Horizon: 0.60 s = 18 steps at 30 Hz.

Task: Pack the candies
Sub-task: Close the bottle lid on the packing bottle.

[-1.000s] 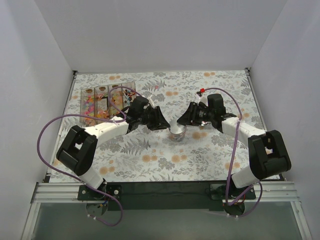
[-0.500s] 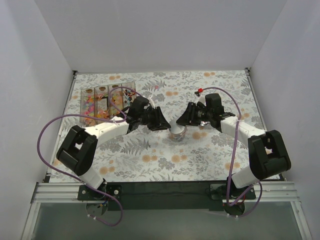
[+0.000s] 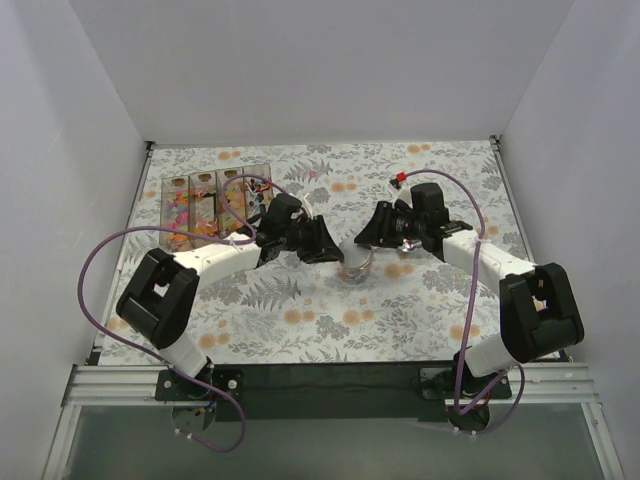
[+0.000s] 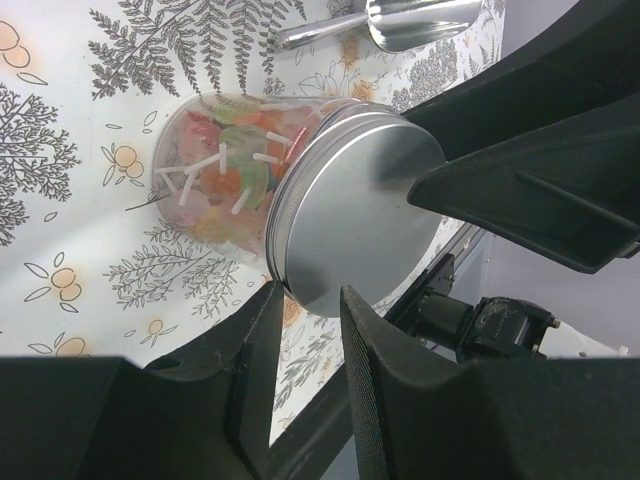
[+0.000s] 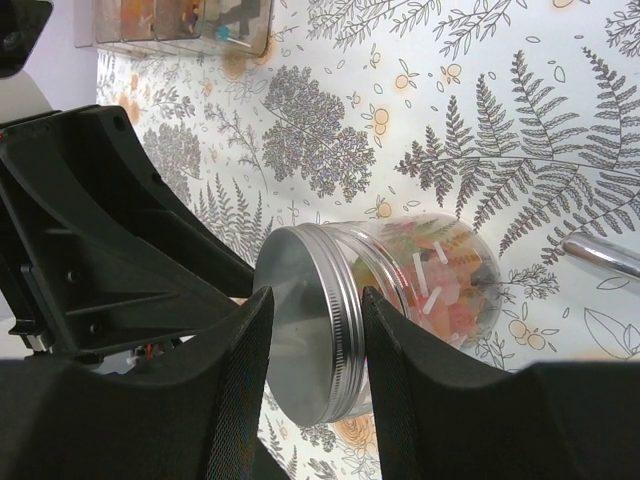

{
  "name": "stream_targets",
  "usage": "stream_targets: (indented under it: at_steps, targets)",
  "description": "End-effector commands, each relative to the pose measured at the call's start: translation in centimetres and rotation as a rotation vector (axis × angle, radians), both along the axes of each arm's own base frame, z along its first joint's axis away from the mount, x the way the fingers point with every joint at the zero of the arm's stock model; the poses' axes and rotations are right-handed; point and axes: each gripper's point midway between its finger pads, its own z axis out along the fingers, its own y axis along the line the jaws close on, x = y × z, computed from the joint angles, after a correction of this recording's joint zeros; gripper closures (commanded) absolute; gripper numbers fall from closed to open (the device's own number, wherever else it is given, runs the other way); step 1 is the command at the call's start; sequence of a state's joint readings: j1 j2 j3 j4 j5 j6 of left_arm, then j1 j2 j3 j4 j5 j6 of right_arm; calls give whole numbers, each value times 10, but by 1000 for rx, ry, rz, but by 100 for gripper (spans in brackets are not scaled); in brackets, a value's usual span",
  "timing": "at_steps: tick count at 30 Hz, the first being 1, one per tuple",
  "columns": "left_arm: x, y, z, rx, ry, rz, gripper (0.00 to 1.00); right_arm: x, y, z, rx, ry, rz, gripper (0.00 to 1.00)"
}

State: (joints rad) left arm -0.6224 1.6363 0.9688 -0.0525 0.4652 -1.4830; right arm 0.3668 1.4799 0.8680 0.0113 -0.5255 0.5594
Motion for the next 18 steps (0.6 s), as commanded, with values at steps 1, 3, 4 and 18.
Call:
stream_targets:
  at_steps: [1,3,4,18]
  targets:
    - [4,-10,20,-37,-34,-21,72,10,2,27,1,-98,8,52]
    - [4,-11,22,-39,-38,-21,72,11,2,28,-1,-105,9,52]
    - [4,-12,23,-41,-41,-23,72,12,1,28,-4,-111,10,52]
    - [3,-11,24,-43,-42,-22,72,11,-8,21,-60,-116,-5,47]
